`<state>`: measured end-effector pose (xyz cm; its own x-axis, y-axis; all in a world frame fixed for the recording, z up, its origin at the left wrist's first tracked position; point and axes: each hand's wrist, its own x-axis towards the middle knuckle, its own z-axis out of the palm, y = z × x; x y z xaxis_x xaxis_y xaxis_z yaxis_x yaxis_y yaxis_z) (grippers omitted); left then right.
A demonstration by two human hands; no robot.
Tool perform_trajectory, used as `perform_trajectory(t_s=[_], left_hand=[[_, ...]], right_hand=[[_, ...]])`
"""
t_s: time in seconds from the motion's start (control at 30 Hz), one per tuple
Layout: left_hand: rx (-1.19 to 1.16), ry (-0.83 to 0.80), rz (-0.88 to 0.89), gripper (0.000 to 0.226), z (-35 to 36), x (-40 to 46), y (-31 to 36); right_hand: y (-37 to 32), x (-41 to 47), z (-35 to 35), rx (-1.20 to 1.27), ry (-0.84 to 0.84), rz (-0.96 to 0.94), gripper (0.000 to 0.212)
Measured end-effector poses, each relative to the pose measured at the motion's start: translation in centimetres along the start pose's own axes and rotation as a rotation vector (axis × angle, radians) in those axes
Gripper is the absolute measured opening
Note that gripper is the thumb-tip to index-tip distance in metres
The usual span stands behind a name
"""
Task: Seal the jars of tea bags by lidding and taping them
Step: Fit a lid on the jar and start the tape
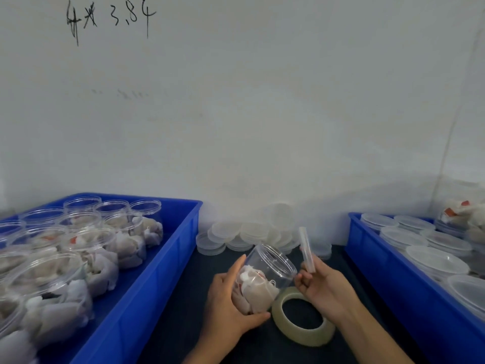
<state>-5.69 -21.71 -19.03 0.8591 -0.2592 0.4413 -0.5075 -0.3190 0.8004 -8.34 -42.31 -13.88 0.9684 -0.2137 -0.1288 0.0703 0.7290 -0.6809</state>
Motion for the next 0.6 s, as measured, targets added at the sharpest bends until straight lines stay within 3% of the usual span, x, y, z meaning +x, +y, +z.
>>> perform_trajectory(t_s=[0.17,0.4,0.53,0.6], left_hand=[[0.089,-0.04,0.066,0.116,0.0,-0.2,-0.3],[0.135,-0.024,0.102,0.118,0.2,-0.2,-0.6],[0.083,0.004,0.051,0.121,0.1,-0.1,-0.7],[0.061,0.007,0.026,0.12,0.1,-0.2,-0.8]], right_hand=[[0.4,-0.2,2.2,-0.565,-0.058,-0.007,0.032],[0.7,-0.7,3.4,-1.082,-0.001,-0.326,0.033],[1.2,-1.3,4.1,-1.119,-0.197,-0.325,0.072],[1.4,-1.6,4.4,-1.185,-0.223,-0.361,0.081]])
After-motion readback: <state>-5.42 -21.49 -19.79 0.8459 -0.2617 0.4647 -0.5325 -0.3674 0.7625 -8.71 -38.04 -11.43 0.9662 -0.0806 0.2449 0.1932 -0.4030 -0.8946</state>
